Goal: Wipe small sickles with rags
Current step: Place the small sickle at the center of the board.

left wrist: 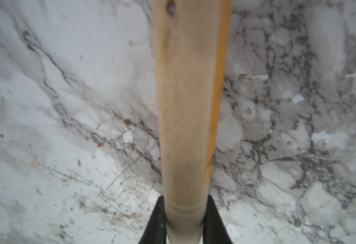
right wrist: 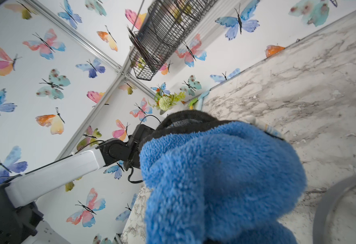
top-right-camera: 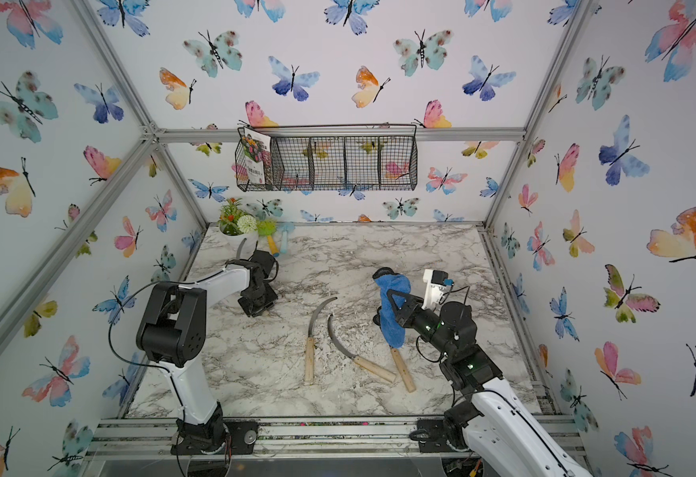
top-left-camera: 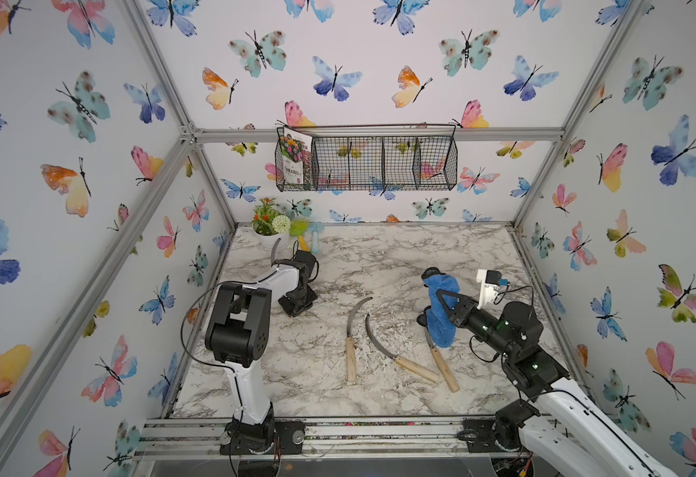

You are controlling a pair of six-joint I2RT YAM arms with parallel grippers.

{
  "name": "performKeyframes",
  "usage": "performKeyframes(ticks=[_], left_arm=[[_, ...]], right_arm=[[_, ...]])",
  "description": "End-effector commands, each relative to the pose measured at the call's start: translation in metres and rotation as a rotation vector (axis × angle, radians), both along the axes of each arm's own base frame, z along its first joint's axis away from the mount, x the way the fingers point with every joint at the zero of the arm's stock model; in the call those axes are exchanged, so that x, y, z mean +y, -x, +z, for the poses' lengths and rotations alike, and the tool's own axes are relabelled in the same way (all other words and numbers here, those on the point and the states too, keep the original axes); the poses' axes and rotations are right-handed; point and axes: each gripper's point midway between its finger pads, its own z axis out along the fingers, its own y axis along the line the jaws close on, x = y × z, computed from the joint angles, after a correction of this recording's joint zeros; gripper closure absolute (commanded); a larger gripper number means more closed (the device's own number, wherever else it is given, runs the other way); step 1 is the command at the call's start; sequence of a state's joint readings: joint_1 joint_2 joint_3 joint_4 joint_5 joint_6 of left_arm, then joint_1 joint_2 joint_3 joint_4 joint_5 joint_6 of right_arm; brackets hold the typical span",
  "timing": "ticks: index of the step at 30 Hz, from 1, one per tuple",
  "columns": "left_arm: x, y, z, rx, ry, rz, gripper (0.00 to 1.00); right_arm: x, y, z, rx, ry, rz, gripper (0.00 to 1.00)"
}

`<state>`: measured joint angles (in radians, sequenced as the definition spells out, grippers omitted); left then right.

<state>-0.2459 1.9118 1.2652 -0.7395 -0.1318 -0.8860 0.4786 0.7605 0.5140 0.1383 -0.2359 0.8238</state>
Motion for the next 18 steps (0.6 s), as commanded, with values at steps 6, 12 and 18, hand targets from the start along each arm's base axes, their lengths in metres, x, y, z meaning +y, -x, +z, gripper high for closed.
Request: performKeyframes(ticks=[6, 12, 18], left_arm=[[0.007, 0.008, -0.023, 0.075, -0.04, -0.009, 0.7], [0.006, 0.003, -0.016, 0.05, -0.034, -0.022, 0.57], [0.012, 0.001, 0.005, -0.006, -0.053, -0.008, 0.43]], right_arm=[[0.008, -0.015, -0.012, 0.07, 0.109, 0.014, 0.98], [-0.021, -0.024, -0.017, 0.142, 0.092, -0.185, 0.98], [-0.06, -0.024, -0.022, 0.226, 0.057, -0.418, 0.99]])
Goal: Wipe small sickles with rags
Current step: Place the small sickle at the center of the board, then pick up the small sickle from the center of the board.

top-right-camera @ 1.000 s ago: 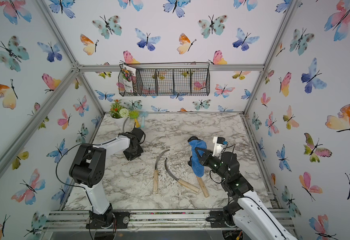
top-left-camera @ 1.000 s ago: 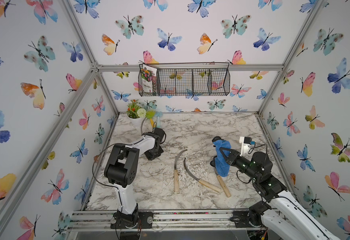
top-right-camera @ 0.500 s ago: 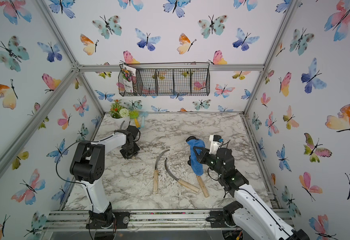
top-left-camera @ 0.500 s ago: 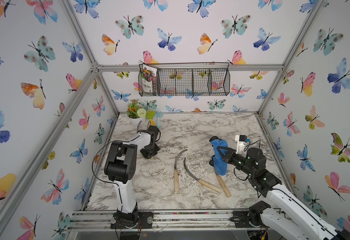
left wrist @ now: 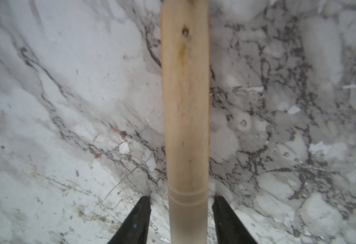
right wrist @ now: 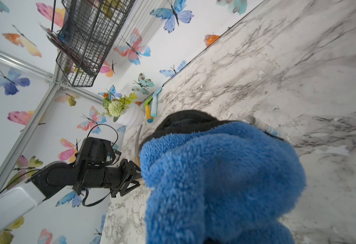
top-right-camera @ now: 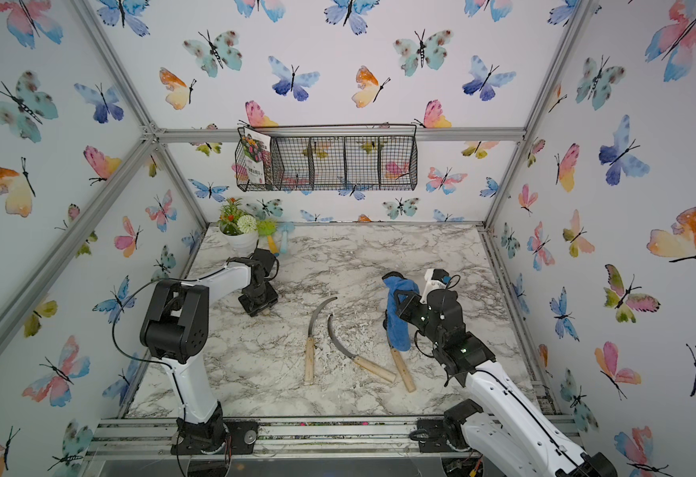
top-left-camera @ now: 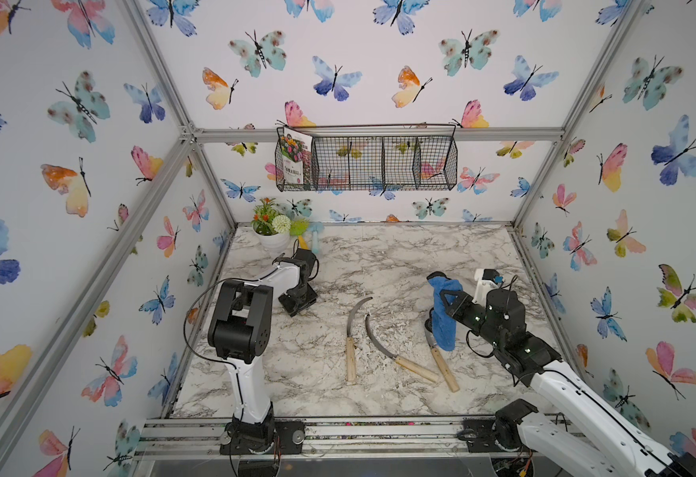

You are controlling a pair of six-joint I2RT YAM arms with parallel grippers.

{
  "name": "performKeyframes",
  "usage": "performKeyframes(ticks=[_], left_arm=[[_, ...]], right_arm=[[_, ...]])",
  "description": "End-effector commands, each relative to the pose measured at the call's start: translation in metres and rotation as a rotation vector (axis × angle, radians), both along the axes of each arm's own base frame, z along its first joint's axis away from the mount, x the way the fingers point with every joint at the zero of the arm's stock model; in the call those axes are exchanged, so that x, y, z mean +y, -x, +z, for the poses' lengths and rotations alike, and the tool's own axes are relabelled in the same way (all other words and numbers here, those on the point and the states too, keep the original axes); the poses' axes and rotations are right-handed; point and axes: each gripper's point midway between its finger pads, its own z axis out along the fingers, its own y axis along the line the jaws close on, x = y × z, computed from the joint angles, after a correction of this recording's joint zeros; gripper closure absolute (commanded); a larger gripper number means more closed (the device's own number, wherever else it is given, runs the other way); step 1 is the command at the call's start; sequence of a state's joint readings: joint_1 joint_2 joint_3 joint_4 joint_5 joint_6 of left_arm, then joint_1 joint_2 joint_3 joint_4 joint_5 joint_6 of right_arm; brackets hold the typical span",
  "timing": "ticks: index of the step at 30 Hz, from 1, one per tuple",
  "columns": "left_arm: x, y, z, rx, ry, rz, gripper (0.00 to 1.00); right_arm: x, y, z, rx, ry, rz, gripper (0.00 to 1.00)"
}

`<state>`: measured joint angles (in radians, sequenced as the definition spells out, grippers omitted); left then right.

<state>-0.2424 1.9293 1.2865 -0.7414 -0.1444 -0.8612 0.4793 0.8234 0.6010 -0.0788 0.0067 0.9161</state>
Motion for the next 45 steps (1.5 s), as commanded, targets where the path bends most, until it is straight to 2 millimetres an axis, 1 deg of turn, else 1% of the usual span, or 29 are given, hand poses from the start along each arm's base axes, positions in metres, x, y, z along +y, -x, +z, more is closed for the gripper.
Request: performKeyframes(ticks=[1, 3, 5, 6, 10, 11, 12, 15, 16, 17, 18, 19, 20, 21, 22, 24, 26, 29, 31, 32, 34, 37, 38, 39, 41, 42, 43, 44, 45], left_arm=[[0.011, 0.007, 0.014, -0.032, -0.04, 0.014, 0.42], [0.002, 0.003, 0.032, -0.115, 0.011, -0.023, 0.41], [-0.012, 0.0, 0.051, -0.212, 0.103, -0.072, 0.43], [-0.02, -0.001, 0.063, -0.273, 0.153, -0.103, 0.44], [-0.042, 0.001, 0.115, -0.519, 0.235, -0.192, 0.54], [-0.045, 0.003, 0.125, -0.573, 0.249, -0.204, 0.58], [-0.05, 0.007, 0.139, -0.649, 0.269, -0.223, 0.61], [-0.066, 0.027, 0.178, -0.919, 0.37, -0.336, 0.58], [-0.065, 0.035, 0.184, -0.973, 0.394, -0.343, 0.51], [-0.064, 0.046, 0.189, -1.016, 0.411, -0.354, 0.14], [-0.064, 0.055, 0.193, -1.045, 0.426, -0.371, 0.04], [-0.062, 0.062, 0.194, -1.056, 0.432, -0.378, 0.01], [-0.06, 0.069, 0.194, -1.056, 0.427, -0.382, 0.07], [-0.056, 0.075, 0.192, -1.051, 0.412, -0.387, 0.19], [-0.056, 0.08, 0.191, -1.051, 0.41, -0.394, 0.21], [-0.061, 0.089, 0.186, -1.031, 0.427, -0.436, 0.21], [-0.063, 0.096, 0.172, -0.964, 0.423, -0.439, 0.21], [-0.074, 0.106, 0.15, -0.886, 0.418, -0.471, 0.21], [-0.086, 0.114, 0.139, -0.854, 0.426, -0.491, 0.23], [-0.092, 0.117, 0.134, -0.845, 0.423, -0.504, 0.21], [-0.104, 0.126, 0.126, -0.817, 0.408, -0.528, 0.2], [-0.111, 0.131, 0.123, -0.799, 0.36, -0.511, 0.2], [-0.116, 0.128, 0.127, -0.813, 0.359, -0.532, 0.27], [-0.119, 0.125, 0.129, -0.841, 0.35, -0.567, 0.38], [-0.111, 0.119, 0.126, -0.875, 0.298, -0.551, 0.47], [-0.107, 0.118, 0.122, -0.888, 0.287, -0.524, 0.48], [-0.104, 0.118, 0.119, -0.894, 0.288, -0.504, 0.48], [-0.106, 0.121, 0.117, -0.898, 0.302, -0.53, 0.36], [-0.11, 0.125, 0.115, -0.889, 0.319, -0.559, 0.06]], right_arm=[[-0.034, 0.0, 0.004, 0.072, -0.003, -0.214, 0.99], [-0.045, 0.005, 0.007, 0.109, 0.038, -0.257, 0.99], [-0.032, 0.001, 0.036, -0.022, 0.13, -0.128, 0.99], [-0.028, 0.002, 0.043, -0.043, 0.151, -0.092, 0.99], [-0.007, 0.007, 0.061, -0.159, 0.137, 0.044, 0.98], [-0.007, 0.008, 0.062, -0.179, 0.128, 0.052, 0.98], [-0.011, 0.009, 0.062, -0.185, 0.133, 0.032, 0.98], [-0.037, 0.013, 0.062, -0.196, 0.16, -0.087, 0.97], [-0.042, 0.015, 0.064, -0.209, 0.159, -0.108, 0.97], [-0.049, 0.017, 0.068, -0.233, 0.16, -0.145, 0.97], [-0.055, 0.019, 0.071, -0.253, 0.159, -0.169, 0.97], [-0.06, 0.02, 0.071, -0.255, 0.161, -0.196, 0.97], [-0.064, 0.02, 0.071, -0.256, 0.163, -0.219, 0.97], [-0.066, 0.018, 0.07, -0.247, 0.169, -0.233, 0.96], [-0.064, 0.016, 0.071, -0.246, 0.175, -0.221, 0.96], [-0.054, 0.005, 0.061, -0.2, 0.211, -0.189, 0.97], [-0.046, -0.008, 0.044, -0.133, 0.236, -0.179, 0.97], [-0.026, -0.021, 0.023, -0.066, 0.259, -0.098, 0.97], [-0.016, -0.025, 0.019, -0.076, 0.259, -0.056, 0.97], [-0.013, -0.025, 0.019, -0.095, 0.252, -0.041, 0.97], [-0.018, -0.025, 0.017, -0.122, 0.245, -0.069, 0.97], [-0.035, -0.024, 0.007, -0.105, 0.251, -0.159, 0.97], [-0.037, -0.024, 0.003, -0.084, 0.261, -0.171, 0.97], [-0.036, -0.025, 0.002, -0.071, 0.269, -0.167, 0.97], [-0.033, -0.024, -0.002, -0.042, 0.289, -0.142, 0.97], [-0.031, -0.023, -0.003, -0.025, 0.3, -0.119, 0.97], [-0.03, -0.022, -0.003, -0.032, 0.313, -0.109, 0.98], [-0.024, -0.021, -0.003, -0.051, 0.298, -0.077, 0.98], [-0.023, -0.02, -0.003, -0.071, 0.286, -0.067, 0.97]])
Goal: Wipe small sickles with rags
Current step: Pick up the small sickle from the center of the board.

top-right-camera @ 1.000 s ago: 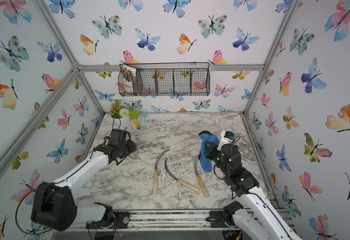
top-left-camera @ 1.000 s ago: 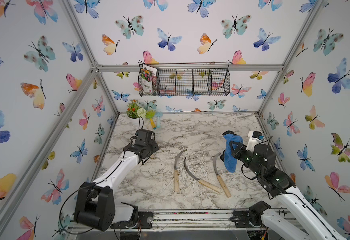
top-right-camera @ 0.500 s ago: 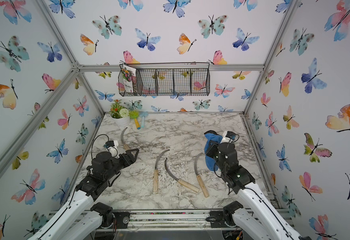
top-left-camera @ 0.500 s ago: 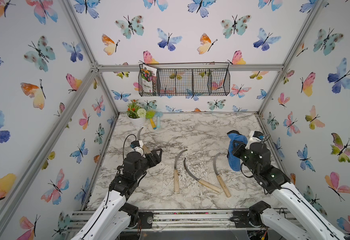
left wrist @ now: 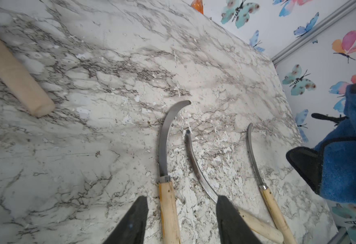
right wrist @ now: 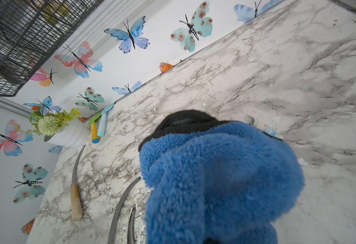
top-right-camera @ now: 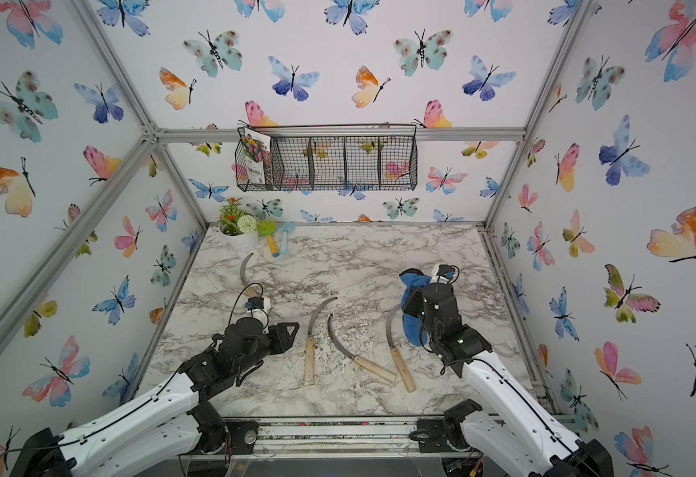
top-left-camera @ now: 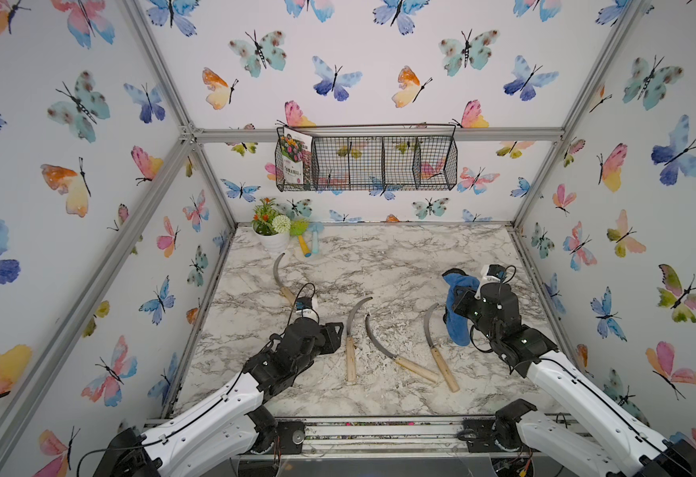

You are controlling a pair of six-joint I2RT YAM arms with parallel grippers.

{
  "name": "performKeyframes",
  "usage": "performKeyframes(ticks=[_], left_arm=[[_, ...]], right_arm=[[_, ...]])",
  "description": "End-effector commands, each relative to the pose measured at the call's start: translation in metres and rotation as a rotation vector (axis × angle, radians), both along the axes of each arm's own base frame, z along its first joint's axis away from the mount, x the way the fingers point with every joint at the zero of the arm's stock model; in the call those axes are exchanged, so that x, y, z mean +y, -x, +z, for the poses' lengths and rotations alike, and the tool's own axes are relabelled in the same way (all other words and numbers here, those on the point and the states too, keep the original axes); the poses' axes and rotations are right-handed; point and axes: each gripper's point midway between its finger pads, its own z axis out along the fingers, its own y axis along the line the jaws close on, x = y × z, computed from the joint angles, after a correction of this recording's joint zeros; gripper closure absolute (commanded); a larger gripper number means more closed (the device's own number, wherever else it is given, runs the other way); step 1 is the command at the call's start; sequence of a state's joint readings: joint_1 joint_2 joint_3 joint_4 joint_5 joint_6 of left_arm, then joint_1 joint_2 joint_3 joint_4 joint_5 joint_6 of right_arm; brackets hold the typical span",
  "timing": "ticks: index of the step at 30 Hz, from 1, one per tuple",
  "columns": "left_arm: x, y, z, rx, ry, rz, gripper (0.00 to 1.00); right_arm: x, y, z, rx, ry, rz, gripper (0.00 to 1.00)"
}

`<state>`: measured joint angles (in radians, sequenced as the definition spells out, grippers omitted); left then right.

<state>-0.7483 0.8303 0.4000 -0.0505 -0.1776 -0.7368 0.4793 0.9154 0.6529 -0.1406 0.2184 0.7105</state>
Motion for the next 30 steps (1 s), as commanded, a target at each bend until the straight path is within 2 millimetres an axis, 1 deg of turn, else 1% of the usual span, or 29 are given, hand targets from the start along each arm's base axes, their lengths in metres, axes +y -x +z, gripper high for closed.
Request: performKeyframes(ticks=[1, 2, 3, 4, 5, 7, 10, 12, 15, 17, 19, 22, 26, 30], left_arm=[[0.001, 0.001, 0.002, -0.043, -0.004, -0.014, 0.04], [0.003, 0.003, 0.001, -0.04, -0.013, -0.014, 0.1], [0.006, 0.007, -0.001, -0.032, -0.008, 0.001, 0.11], [0.008, 0.009, -0.002, -0.036, -0.008, 0.01, 0.08], [0.009, 0.012, -0.003, -0.045, -0.016, 0.011, 0.0], [0.013, 0.018, -0.012, -0.035, -0.049, 0.026, 0.01], [0.003, 0.032, -0.026, -0.01, -0.074, -0.004, 0.0], [-0.005, 0.043, -0.033, 0.003, -0.11, -0.002, 0.08], [-0.011, 0.059, -0.042, 0.022, -0.158, 0.047, 0.16], [-0.015, 0.068, -0.051, 0.036, -0.178, 0.069, 0.22], [-0.016, 0.075, -0.061, 0.052, -0.197, 0.099, 0.24], [-0.023, 0.081, -0.072, 0.08, -0.218, 0.103, 0.27], [-0.033, 0.088, -0.086, 0.112, -0.259, 0.065, 0.31], [-0.042, 0.093, -0.094, 0.117, -0.272, 0.04, 0.35]], right_arm=[[0.011, 0.002, 0.012, -0.065, -0.026, 0.07, 0.97], [0.012, 0.005, 0.013, -0.082, -0.04, 0.084, 0.97], [0.014, 0.008, 0.017, -0.105, -0.068, 0.096, 0.98], [0.013, 0.01, 0.02, -0.118, -0.078, 0.096, 0.97], [0.013, 0.012, 0.024, -0.135, -0.087, 0.1, 0.98], [0.01, 0.012, 0.029, -0.147, -0.083, 0.087, 0.98], [0.007, 0.009, 0.029, -0.115, -0.057, 0.064, 0.98], [0.005, 0.007, 0.025, -0.097, -0.043, 0.049, 0.98], [0.003, 0.004, 0.017, -0.076, -0.04, 0.025, 0.98], [0.001, 0.003, 0.016, -0.06, -0.028, 0.012, 0.98], [-0.002, 0.003, 0.016, -0.047, -0.013, -0.005, 0.99], [-0.008, 0.004, 0.017, -0.051, -0.002, -0.029, 0.99], [-0.004, 0.003, 0.014, -0.049, -0.016, -0.011, 0.99], [-0.001, 0.004, 0.012, -0.039, -0.02, -0.001, 0.99]])
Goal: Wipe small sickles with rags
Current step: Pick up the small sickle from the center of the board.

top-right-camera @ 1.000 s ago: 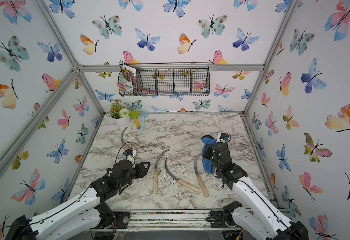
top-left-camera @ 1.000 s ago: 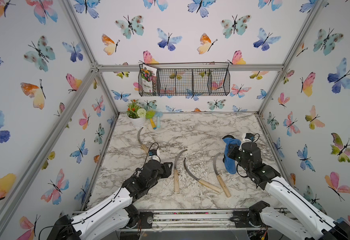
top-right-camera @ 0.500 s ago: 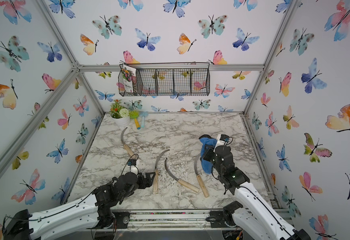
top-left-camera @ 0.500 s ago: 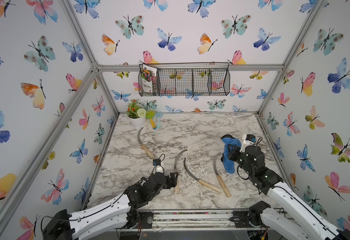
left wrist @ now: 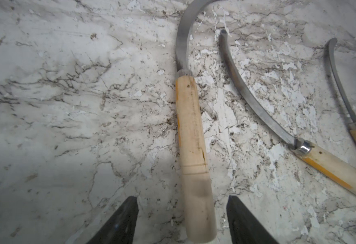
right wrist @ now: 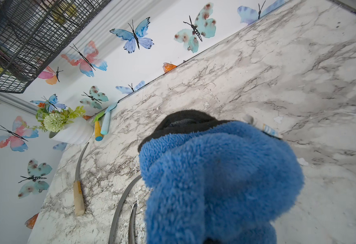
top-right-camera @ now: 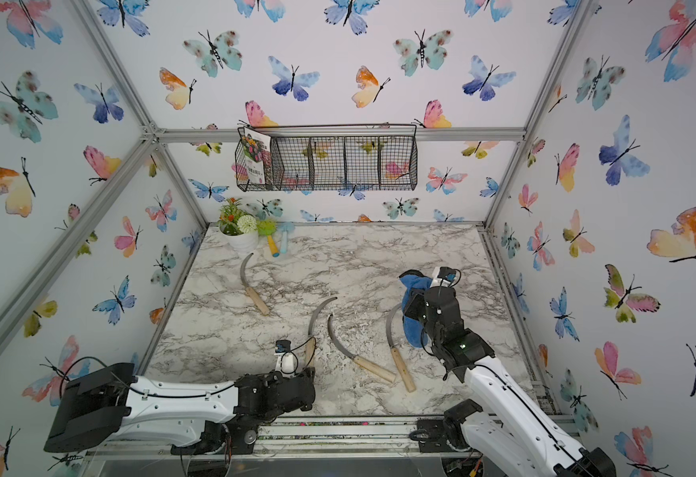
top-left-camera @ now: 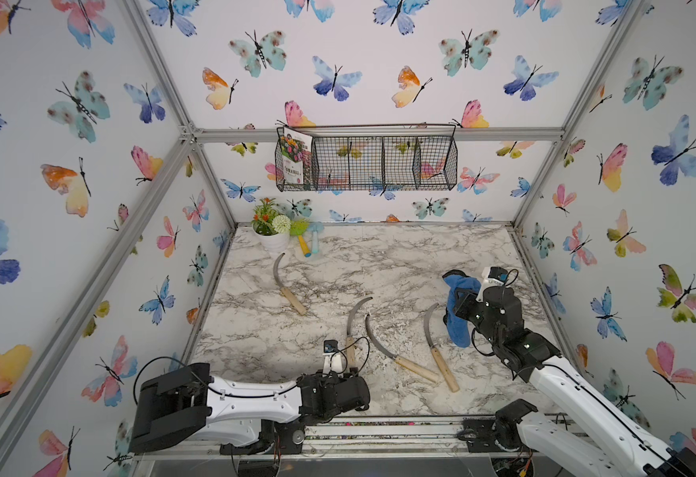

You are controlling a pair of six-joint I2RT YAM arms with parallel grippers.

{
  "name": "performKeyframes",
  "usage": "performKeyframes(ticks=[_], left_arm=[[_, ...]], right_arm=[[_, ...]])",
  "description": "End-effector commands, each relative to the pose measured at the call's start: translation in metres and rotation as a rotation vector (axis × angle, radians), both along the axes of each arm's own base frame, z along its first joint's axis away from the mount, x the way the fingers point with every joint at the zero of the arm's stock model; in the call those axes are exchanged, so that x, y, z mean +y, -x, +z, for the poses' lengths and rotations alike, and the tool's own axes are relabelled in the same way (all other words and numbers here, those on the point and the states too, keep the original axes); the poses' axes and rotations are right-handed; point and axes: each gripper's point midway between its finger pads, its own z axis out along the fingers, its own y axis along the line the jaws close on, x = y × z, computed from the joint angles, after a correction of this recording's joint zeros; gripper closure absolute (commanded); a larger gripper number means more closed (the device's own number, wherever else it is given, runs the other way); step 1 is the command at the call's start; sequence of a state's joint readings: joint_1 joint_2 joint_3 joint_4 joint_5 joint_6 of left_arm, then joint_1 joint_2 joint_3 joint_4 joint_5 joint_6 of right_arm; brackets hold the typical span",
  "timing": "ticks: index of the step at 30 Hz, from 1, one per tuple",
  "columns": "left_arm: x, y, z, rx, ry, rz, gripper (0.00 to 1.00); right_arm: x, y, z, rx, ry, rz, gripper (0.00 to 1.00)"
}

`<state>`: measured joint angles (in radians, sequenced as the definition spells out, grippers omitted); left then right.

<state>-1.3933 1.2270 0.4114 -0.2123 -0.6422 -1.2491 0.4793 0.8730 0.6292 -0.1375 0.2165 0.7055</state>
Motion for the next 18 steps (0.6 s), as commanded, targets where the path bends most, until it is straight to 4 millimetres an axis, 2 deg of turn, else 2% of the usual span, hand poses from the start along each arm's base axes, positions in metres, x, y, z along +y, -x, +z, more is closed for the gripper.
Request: performKeyframes(ticks=[1, 4, 7, 13, 16, 18], left_arm=[[-0.008, 0.0, 0.001, -0.018, 0.011, 0.014, 0.36], [-0.014, 0.002, -0.002, -0.011, -0.006, 0.006, 0.39], [-0.012, 0.001, -0.008, -0.002, -0.047, 0.032, 0.52], [-0.013, 0.002, -0.025, 0.012, -0.096, 0.038, 0.6], [-0.007, 0.0, -0.027, 0.013, -0.149, 0.07, 0.71], [0.0, -0.002, -0.027, 0.001, -0.177, 0.103, 0.75]], right_arm=[[0.002, -0.001, 0.01, -0.02, -0.016, -0.002, 0.99], [0.001, -0.002, 0.008, -0.016, -0.014, -0.006, 0.99], [0.002, -0.002, 0.005, -0.006, -0.014, -0.006, 0.99], [0.005, -0.001, 0.006, -0.011, -0.024, 0.013, 0.99], [0.005, -0.001, 0.005, -0.012, -0.027, 0.014, 0.99], [0.006, -0.001, 0.004, -0.01, -0.028, 0.016, 0.99]])
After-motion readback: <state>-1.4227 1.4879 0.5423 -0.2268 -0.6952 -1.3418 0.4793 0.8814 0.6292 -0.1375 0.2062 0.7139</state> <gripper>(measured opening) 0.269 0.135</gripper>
